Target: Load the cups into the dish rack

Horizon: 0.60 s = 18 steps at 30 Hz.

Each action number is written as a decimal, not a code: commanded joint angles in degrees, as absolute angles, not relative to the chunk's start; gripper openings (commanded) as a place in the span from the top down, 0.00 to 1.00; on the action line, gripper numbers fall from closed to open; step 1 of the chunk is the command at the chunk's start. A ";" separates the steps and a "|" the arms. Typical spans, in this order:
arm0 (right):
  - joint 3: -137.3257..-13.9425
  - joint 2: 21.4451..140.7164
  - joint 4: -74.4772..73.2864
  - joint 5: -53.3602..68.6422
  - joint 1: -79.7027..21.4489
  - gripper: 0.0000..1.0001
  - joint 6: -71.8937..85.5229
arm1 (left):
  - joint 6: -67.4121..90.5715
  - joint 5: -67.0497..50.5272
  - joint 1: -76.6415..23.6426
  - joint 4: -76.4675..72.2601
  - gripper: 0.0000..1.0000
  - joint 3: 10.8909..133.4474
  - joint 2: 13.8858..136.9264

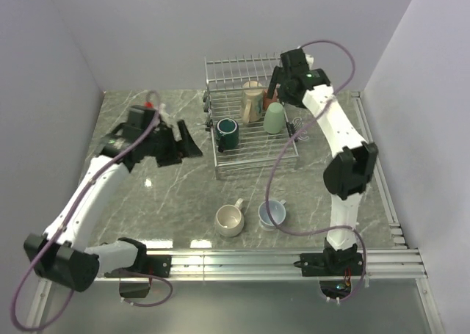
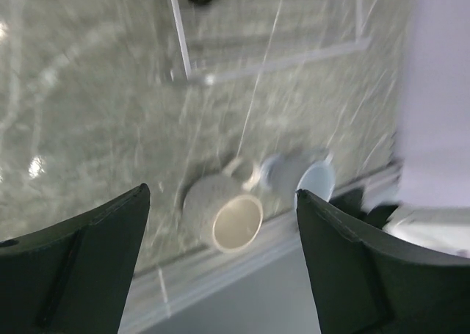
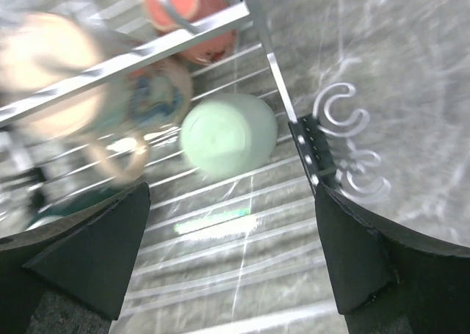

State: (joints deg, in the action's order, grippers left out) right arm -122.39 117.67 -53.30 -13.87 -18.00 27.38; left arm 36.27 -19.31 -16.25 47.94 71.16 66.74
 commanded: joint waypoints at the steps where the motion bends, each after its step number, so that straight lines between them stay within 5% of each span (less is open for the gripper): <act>1: -120.86 105.33 -55.28 -15.47 -17.84 0.00 27.77 | 32.96 -16.45 -24.59 52.38 0.14 70.93 71.09; 9: -95.30 87.99 -52.21 -11.52 -18.54 0.00 29.18 | 34.01 -19.33 -37.70 49.57 0.14 72.15 82.52; 18: -84.29 79.11 -52.73 -12.13 -18.46 0.00 30.41 | 31.46 -22.76 -47.19 49.66 0.15 76.02 92.36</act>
State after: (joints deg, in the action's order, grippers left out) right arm -84.71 83.05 -53.23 -11.86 -18.24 29.34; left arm 33.36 -20.38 -44.31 50.33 72.73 90.80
